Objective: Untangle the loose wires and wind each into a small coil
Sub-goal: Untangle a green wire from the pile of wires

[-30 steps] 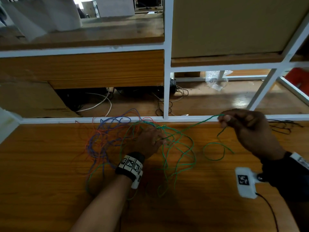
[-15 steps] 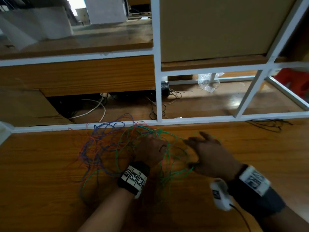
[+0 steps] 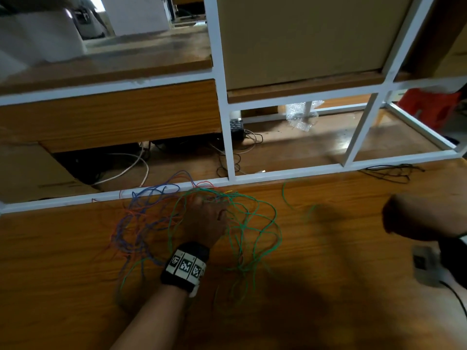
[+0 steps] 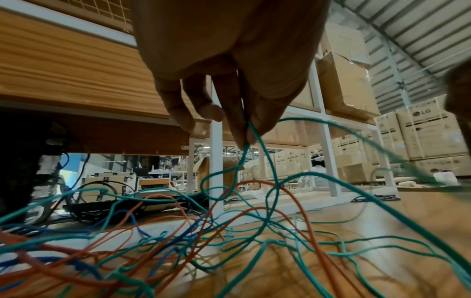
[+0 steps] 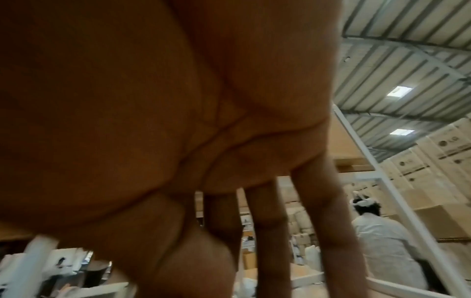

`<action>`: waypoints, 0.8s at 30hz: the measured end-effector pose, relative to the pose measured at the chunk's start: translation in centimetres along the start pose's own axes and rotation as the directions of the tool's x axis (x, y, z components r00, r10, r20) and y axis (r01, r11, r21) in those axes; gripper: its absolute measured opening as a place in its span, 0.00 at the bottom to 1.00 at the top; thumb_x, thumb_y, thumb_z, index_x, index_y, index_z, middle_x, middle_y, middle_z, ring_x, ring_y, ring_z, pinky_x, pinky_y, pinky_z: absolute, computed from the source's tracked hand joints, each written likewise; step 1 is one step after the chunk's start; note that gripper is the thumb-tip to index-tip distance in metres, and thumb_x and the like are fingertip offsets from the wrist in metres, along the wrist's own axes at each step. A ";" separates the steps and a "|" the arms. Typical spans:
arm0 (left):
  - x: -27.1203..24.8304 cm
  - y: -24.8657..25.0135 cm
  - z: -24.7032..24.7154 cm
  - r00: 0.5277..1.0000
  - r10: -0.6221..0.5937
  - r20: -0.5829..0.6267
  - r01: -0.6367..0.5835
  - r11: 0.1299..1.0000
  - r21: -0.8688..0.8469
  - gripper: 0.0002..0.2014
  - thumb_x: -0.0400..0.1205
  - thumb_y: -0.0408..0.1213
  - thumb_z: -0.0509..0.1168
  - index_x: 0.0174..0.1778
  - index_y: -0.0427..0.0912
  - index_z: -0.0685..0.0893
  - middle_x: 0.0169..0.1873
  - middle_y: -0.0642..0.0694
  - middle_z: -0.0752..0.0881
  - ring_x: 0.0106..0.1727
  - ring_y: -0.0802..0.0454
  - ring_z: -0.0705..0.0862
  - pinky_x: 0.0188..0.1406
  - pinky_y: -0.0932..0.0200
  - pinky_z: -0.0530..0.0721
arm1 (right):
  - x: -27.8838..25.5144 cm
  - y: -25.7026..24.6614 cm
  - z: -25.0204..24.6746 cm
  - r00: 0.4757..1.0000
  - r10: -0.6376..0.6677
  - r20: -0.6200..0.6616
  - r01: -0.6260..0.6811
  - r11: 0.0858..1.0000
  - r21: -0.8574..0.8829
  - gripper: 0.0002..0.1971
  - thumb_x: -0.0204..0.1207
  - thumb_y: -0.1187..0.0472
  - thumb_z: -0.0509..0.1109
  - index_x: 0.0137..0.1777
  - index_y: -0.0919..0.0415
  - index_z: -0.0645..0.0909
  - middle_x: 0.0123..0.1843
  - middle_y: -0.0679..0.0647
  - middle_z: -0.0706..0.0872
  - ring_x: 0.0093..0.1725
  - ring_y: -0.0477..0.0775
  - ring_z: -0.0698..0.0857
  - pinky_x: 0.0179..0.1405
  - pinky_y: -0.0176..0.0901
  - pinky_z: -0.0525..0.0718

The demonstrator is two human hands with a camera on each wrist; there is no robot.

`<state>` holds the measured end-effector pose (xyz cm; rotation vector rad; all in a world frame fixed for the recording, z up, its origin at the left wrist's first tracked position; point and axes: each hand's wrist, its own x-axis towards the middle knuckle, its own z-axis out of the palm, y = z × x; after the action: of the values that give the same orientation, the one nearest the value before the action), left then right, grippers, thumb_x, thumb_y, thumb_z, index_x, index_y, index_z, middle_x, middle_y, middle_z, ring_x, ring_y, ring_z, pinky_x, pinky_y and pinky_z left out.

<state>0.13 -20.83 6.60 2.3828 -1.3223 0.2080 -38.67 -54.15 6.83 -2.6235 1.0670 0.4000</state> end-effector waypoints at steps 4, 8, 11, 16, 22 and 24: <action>-0.3 2.2 1.5 0.996 0.042 0.084 -0.044 0.999 0.028 0.09 0.72 0.45 0.65 0.35 0.49 0.90 0.30 0.49 0.88 0.42 0.41 0.83 0.40 0.51 0.84 | -3.4 -18.3 -2.9 0.962 -0.110 -0.250 0.169 0.958 0.231 0.12 0.81 0.50 0.74 0.63 0.44 0.85 0.54 0.44 0.90 0.51 0.46 0.89 0.51 0.46 0.88; -0.3 2.9 2.9 0.988 0.116 0.101 -0.110 0.992 -0.067 0.14 0.79 0.47 0.57 0.39 0.50 0.87 0.37 0.52 0.89 0.49 0.45 0.81 0.51 0.46 0.81 | 0.4 -27.8 2.7 0.950 -0.263 -0.167 0.310 0.842 0.442 0.27 0.76 0.33 0.72 0.59 0.57 0.87 0.48 0.52 0.93 0.48 0.54 0.91 0.46 0.51 0.87; -0.7 2.8 2.0 0.996 0.092 -0.018 -0.093 0.971 -0.222 0.09 0.79 0.43 0.64 0.40 0.49 0.91 0.38 0.49 0.91 0.45 0.46 0.85 0.48 0.50 0.84 | 1.9 -30.0 4.1 0.935 -0.259 -0.242 0.350 0.782 0.515 0.12 0.82 0.57 0.73 0.38 0.61 0.86 0.33 0.57 0.88 0.34 0.56 0.86 0.37 0.58 0.83; -0.1 -0.3 0.1 0.980 -0.190 0.052 0.182 0.777 -0.602 0.08 0.82 0.40 0.74 0.55 0.46 0.93 0.46 0.54 0.90 0.42 0.62 0.87 0.44 0.75 0.82 | 1.5 -26.7 -0.4 0.861 -0.344 -0.375 0.508 0.632 0.585 0.16 0.89 0.56 0.68 0.37 0.54 0.85 0.31 0.56 0.87 0.31 0.56 0.85 0.35 0.52 0.83; 2.2 -3.1 -1.9 0.940 -0.338 0.050 0.259 0.609 -0.750 0.03 0.81 0.33 0.74 0.43 0.45 0.92 0.28 0.48 0.90 0.32 0.52 0.89 0.35 0.55 0.89 | 0.2 -19.9 -5.1 0.837 -0.338 -0.431 0.515 0.753 0.410 0.14 0.87 0.56 0.67 0.43 0.59 0.88 0.34 0.48 0.88 0.35 0.49 0.86 0.38 0.43 0.79; 2.6 -3.2 -1.8 0.960 -0.266 0.087 0.240 0.624 -0.744 0.02 0.81 0.38 0.74 0.44 0.50 0.91 0.27 0.48 0.89 0.27 0.47 0.87 0.32 0.49 0.88 | 0.3 -19.0 -4.7 0.874 -0.304 -0.380 0.430 0.847 0.313 0.10 0.84 0.54 0.71 0.43 0.50 0.90 0.38 0.43 0.92 0.39 0.44 0.88 0.42 0.45 0.82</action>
<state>4.29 -20.58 8.20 1.7778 -0.7908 -0.3363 -24.29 -42.99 13.97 -2.4839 0.6004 -0.3067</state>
